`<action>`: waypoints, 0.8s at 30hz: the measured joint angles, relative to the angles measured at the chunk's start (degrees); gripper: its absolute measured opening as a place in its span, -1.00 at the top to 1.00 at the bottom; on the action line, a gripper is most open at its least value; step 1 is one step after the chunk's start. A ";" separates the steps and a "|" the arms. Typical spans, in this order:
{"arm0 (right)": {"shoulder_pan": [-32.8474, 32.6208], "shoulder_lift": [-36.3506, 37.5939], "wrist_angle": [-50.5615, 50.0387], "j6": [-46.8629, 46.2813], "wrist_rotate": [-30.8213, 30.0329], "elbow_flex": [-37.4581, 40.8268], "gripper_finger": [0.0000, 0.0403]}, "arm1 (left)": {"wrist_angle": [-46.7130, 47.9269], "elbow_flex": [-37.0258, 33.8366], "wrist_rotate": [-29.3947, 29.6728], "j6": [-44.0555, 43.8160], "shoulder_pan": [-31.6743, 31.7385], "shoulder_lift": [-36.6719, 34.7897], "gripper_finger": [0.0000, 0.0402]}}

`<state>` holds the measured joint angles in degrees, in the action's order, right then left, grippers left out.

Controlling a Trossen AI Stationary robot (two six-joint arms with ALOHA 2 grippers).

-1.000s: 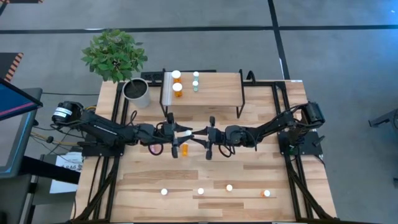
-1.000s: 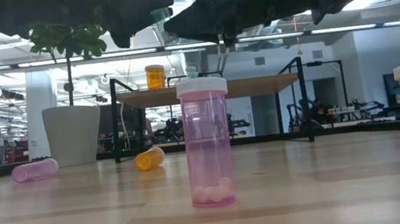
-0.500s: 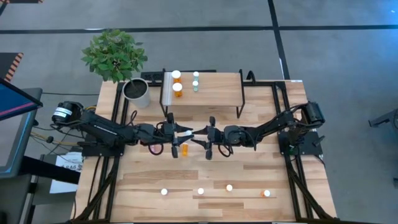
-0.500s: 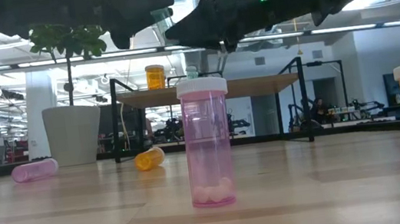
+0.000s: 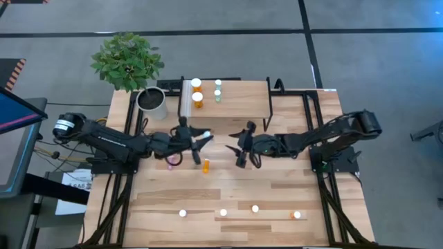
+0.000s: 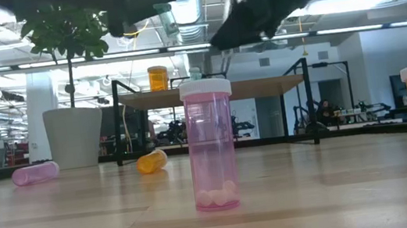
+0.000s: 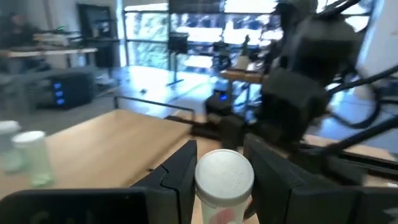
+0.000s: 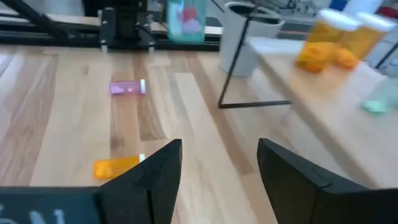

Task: Pick and place medicine bottles onto shelf by color
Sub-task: Put the green pill bottle on the shelf aligned with the other green pill bottles

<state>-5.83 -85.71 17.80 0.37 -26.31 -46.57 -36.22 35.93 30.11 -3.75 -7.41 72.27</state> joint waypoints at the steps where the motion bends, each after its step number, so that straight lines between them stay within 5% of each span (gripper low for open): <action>1: 0.00 1.47 -1.56 -0.38 -0.64 0.00 -0.15 | 4.09 2.29 0.23 -0.06 0.74 0.04 0.47; 7: -1.06 8.39 -9.43 -3.05 -3.66 -0.02 -0.13 | 26.07 17.36 3.74 0.02 6.07 4.36 0.47; 14: -4.06 13.17 -19.94 -5.37 -13.08 0.00 -0.12 | 27.99 23.18 -1.67 -0.25 12.74 11.90 0.47; 24: -6.02 13.88 -21.75 -5.96 -15.68 0.00 -0.12 | 27.74 25.61 -2.60 -3.14 20.96 18.76 0.47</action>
<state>-11.86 -71.83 -3.95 -5.58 -42.00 -46.57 -8.47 61.54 27.51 -6.89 13.55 91.03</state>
